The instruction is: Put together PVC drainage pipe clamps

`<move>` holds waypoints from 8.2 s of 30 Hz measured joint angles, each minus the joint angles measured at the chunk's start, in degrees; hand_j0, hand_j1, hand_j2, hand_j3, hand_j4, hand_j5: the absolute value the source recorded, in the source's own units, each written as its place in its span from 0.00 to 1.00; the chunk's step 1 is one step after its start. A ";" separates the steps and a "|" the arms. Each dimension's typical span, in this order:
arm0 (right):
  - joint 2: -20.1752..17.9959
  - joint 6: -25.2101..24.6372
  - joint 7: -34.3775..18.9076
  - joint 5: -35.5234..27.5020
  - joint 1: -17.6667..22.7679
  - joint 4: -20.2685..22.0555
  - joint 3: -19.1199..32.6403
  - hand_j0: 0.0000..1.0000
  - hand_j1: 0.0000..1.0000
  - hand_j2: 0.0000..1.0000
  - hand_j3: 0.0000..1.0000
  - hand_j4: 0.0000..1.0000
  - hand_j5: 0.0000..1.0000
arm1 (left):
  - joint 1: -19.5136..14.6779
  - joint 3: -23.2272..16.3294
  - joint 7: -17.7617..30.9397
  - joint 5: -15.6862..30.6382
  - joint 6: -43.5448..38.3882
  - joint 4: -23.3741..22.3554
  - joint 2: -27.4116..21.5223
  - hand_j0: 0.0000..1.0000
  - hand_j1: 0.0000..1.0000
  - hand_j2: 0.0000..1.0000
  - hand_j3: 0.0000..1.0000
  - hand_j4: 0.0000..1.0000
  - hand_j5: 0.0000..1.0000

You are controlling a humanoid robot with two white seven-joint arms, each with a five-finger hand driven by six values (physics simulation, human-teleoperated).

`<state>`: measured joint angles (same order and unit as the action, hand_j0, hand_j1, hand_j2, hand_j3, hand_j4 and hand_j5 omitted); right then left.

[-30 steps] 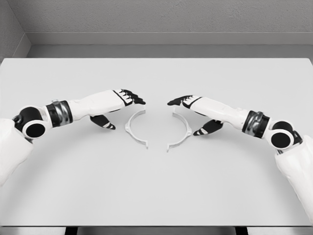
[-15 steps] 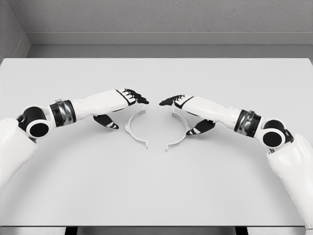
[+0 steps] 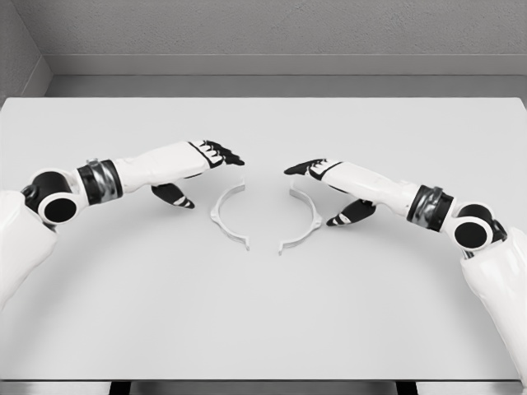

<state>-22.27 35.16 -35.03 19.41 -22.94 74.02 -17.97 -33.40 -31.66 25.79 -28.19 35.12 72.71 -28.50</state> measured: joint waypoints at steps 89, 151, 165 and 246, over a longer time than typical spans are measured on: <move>5.21 -0.01 0.00 1.41 -1.23 -2.58 -0.69 1.00 1.00 1.00 1.00 1.00 1.00 | -0.35 -1.27 -0.16 0.28 0.00 -1.06 0.04 1.00 1.00 1.00 1.00 1.00 1.00; 10.81 -0.03 0.01 4.32 -14.41 -19.66 1.39 1.00 1.00 1.00 1.00 1.00 1.00 | -1.67 0.64 -0.09 0.56 0.00 -1.13 -5.75 1.00 1.00 1.00 1.00 1.00 1.00; 12.52 -0.08 0.06 5.03 -14.76 -25.17 1.02 1.00 1.00 1.00 1.00 1.00 1.00 | -1.49 0.23 -0.10 0.56 0.00 -0.87 -5.34 1.00 1.00 1.00 1.00 1.00 1.00; 10.96 -0.02 0.00 5.93 -2.46 -4.70 2.64 1.00 1.00 1.00 1.00 1.00 1.00 | -0.35 -2.14 -0.09 0.27 0.00 -0.92 0.32 1.00 1.00 1.00 1.00 1.00 1.00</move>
<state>-11.31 35.14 -35.02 25.35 -25.40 69.31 -15.33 -33.75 -33.80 25.70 -27.92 35.12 71.79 -28.19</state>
